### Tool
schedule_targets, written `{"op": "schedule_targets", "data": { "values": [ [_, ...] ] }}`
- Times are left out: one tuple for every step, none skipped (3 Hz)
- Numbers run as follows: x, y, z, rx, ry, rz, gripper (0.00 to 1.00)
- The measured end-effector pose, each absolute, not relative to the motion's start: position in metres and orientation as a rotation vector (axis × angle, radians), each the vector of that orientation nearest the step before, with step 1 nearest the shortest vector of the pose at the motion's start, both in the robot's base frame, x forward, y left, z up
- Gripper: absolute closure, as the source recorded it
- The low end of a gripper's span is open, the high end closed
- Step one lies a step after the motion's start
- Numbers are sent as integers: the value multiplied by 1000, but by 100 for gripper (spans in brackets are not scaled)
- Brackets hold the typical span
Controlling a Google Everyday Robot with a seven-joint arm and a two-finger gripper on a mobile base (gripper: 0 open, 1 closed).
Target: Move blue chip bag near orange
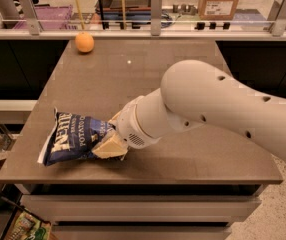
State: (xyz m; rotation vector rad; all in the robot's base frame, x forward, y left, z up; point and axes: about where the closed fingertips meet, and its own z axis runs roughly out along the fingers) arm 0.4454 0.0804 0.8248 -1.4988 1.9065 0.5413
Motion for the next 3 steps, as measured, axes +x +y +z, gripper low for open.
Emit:
{"op": "schedule_targets", "data": {
  "values": [
    [445,80,825,-1499,1907,541,100],
    [446,80,825,-1498,1908,541,100],
    [466,70,838,-1445,1954,508,100]
  ]
}}
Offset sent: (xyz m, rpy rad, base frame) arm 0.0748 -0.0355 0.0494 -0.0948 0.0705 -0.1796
